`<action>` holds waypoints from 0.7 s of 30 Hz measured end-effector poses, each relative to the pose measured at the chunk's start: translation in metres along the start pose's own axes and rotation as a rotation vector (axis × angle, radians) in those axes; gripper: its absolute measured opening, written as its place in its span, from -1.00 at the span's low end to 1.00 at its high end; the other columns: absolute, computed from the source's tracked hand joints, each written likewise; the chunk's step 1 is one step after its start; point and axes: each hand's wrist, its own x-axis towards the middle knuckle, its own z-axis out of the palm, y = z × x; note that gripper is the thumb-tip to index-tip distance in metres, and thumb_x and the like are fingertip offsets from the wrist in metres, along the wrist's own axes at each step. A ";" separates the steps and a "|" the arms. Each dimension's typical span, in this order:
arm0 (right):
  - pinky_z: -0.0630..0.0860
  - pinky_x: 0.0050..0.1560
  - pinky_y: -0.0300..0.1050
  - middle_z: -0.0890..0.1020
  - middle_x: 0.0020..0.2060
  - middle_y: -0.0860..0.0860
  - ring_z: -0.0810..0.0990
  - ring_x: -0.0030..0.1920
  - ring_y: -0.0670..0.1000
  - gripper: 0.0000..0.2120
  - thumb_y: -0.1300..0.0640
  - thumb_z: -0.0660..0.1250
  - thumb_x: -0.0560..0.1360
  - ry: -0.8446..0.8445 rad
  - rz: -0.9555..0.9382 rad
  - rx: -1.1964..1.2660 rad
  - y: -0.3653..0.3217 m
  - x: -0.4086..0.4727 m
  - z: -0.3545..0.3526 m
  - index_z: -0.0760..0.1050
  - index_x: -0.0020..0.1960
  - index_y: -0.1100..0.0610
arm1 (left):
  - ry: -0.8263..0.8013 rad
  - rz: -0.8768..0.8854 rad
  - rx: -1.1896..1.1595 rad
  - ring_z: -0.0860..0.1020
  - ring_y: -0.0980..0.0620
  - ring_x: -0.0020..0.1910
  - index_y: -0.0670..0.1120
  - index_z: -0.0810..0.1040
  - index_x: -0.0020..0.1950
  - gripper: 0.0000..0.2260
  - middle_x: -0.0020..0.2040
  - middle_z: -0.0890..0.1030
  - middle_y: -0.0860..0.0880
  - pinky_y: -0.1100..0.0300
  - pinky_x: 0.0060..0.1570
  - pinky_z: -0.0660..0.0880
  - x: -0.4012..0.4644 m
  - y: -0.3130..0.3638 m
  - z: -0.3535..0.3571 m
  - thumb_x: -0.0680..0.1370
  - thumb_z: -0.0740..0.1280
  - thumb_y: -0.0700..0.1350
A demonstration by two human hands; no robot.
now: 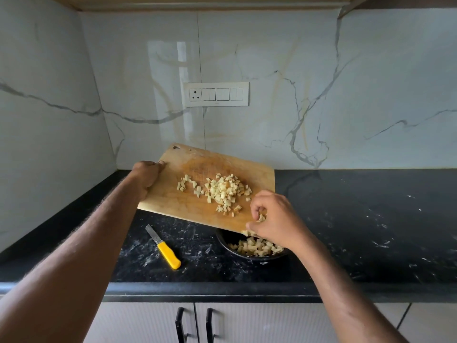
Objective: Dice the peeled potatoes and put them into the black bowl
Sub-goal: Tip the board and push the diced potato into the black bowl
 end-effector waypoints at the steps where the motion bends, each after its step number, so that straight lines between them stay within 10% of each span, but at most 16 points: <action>1: 0.43 0.23 -0.14 0.51 -0.04 -0.24 0.46 0.07 -0.26 -0.76 0.17 0.53 0.40 0.049 0.014 -0.002 0.001 0.003 0.000 0.46 -0.26 0.02 | -0.001 0.000 0.001 0.65 -0.09 -0.18 -0.16 0.51 0.36 -0.64 -0.02 0.62 -0.15 0.16 -0.41 0.54 -0.001 0.000 -0.001 0.66 0.29 0.03; 5: 0.38 0.30 -0.28 0.55 0.12 -0.15 0.49 0.16 -0.16 -0.86 0.15 0.36 0.58 0.041 0.017 -0.166 -0.004 -0.002 0.016 0.60 0.12 0.04 | -0.008 0.000 -0.003 0.66 -0.12 -0.17 -0.18 0.52 0.37 -0.63 0.02 0.64 -0.18 0.16 -0.47 0.58 -0.001 0.001 -0.005 0.66 0.30 0.03; 13: 0.39 0.17 -0.40 0.61 0.11 -0.12 0.54 0.03 -0.19 -0.79 0.10 0.43 0.54 0.141 -0.140 -0.157 -0.026 0.013 0.030 0.61 0.17 0.07 | -0.015 0.005 0.006 0.66 -0.12 -0.17 -0.17 0.55 0.25 -0.68 0.00 0.64 -0.18 0.07 -0.29 0.62 -0.007 0.001 -0.004 0.66 0.30 0.04; 16: 0.57 0.09 -0.25 0.62 -0.05 -0.12 0.55 -0.07 -0.17 -0.97 0.13 0.43 0.54 0.099 -0.165 -0.223 -0.029 0.009 0.035 0.64 -0.03 0.05 | -0.015 0.004 0.007 0.68 -0.15 -0.16 -0.15 0.58 0.25 -0.66 -0.01 0.67 -0.17 0.02 -0.25 0.65 -0.007 0.002 -0.008 0.64 0.32 0.08; 21: 0.59 -0.09 -0.18 0.52 -0.16 -0.12 0.53 -0.15 -0.11 -0.70 0.27 0.46 0.39 0.108 -0.092 -0.246 -0.036 0.007 0.031 0.38 -0.29 0.00 | -0.026 0.009 -0.005 0.68 -0.12 -0.15 -0.13 0.56 0.27 -0.69 0.00 0.66 -0.16 0.11 -0.34 0.61 -0.014 0.005 -0.006 0.65 0.30 0.05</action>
